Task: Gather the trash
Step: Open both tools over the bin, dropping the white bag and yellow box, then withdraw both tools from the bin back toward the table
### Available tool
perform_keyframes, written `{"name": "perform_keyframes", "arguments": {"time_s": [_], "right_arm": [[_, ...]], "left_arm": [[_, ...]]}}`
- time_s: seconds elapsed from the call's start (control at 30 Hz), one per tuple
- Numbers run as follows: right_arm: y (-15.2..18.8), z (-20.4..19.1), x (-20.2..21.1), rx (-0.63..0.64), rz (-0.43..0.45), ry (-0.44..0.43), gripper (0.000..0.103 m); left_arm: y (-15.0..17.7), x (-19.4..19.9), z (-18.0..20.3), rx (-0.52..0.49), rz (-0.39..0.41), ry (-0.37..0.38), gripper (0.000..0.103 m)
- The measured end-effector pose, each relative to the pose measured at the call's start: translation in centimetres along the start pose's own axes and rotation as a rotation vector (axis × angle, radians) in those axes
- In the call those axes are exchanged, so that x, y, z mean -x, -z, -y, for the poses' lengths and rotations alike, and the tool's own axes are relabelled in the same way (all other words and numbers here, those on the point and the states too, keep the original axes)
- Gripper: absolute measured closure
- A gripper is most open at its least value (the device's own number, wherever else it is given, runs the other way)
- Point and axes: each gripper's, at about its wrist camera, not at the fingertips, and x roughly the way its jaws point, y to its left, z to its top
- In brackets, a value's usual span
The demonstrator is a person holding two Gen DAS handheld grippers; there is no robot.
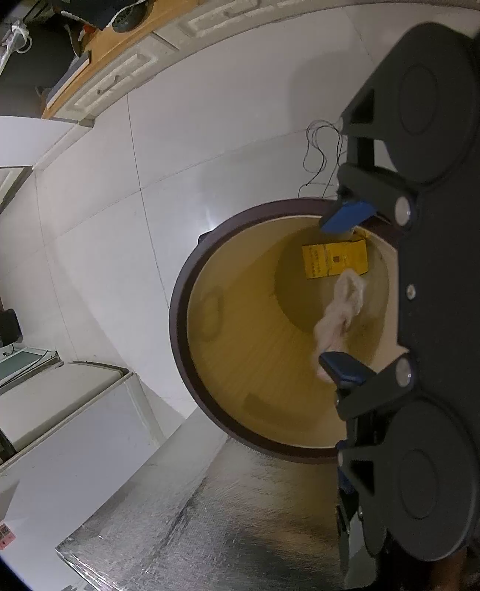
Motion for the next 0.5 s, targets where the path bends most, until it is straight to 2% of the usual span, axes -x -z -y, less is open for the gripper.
{"name": "perform_keyframes", "arguments": {"time_s": [0.07, 0.2, 0.5], "right_arm": [[0.2, 0.0, 0.3, 0.013, -0.002, 0.001, 0.030], [0.6, 0.2, 1.2, 0.022, 0.012, -0.001, 0.030], [1.7, -0.1, 3.0, 0.051, 0.040, -0.005, 0.020]], "left_arm": [[0.3, 0.5, 0.3, -0.015, 0.005, -0.009, 0.017], [1.1, 1.6, 0.5, -0.048, 0.033, -0.038, 0.014], [2.0, 3.8, -0.7, -0.011, 0.065, -0.086, 0.007]]}}
